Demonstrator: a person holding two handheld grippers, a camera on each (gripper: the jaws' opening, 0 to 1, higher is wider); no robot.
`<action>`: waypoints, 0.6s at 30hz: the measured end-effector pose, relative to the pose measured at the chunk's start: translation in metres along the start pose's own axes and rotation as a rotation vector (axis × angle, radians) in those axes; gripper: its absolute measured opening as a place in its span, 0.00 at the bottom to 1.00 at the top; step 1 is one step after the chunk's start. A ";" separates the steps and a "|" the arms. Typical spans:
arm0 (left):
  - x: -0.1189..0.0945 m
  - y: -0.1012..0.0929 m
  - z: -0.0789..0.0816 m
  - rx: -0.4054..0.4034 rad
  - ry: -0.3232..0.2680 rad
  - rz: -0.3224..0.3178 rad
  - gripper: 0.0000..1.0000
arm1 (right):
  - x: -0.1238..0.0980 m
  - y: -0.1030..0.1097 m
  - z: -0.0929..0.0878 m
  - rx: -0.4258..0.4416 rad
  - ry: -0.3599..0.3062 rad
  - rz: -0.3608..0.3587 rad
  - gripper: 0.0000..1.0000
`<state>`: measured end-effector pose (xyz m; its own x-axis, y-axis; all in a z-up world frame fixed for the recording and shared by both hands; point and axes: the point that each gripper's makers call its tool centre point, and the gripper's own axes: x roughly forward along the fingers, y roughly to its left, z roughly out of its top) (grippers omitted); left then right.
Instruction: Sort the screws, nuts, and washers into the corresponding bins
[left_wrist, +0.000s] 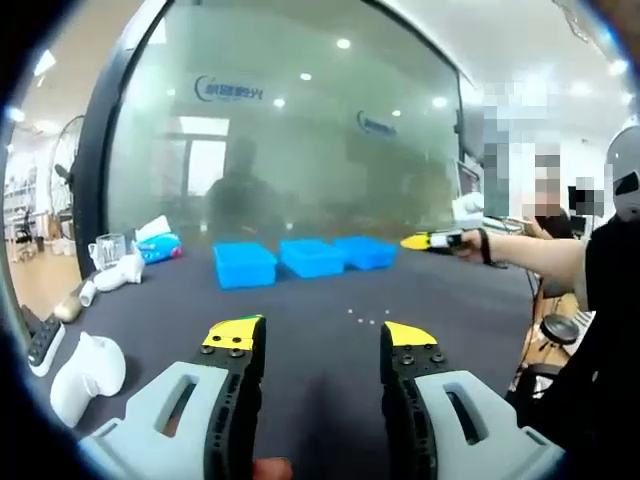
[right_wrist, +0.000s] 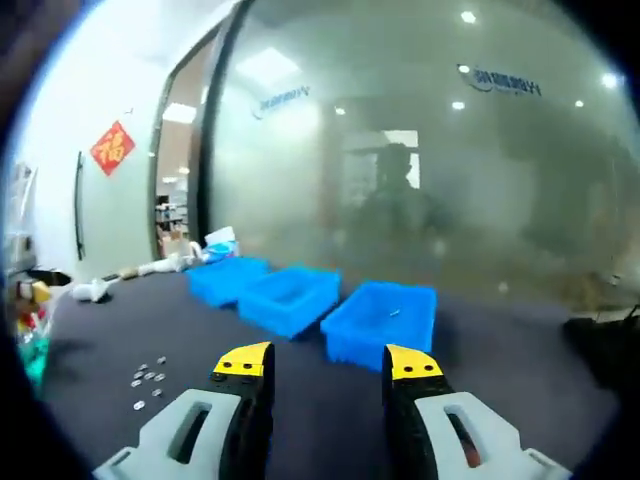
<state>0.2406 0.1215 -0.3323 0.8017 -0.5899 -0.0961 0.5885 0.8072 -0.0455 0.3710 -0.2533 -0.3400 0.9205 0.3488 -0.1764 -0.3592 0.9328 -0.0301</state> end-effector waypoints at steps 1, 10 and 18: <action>0.001 -0.001 0.000 0.002 0.003 -0.002 0.45 | -0.008 0.002 -0.001 -0.003 -0.004 0.007 0.40; 0.003 -0.007 0.000 0.017 0.015 -0.011 0.45 | -0.069 0.023 -0.016 0.061 -0.045 0.055 0.38; 0.001 -0.008 -0.002 0.022 0.021 -0.010 0.45 | -0.106 0.042 -0.039 0.021 -0.033 0.072 0.38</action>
<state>0.2366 0.1145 -0.3336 0.7936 -0.5971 -0.1170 0.5987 0.8006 -0.0244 0.2525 -0.2544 -0.3613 0.8969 0.4179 -0.1451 -0.4221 0.9066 0.0019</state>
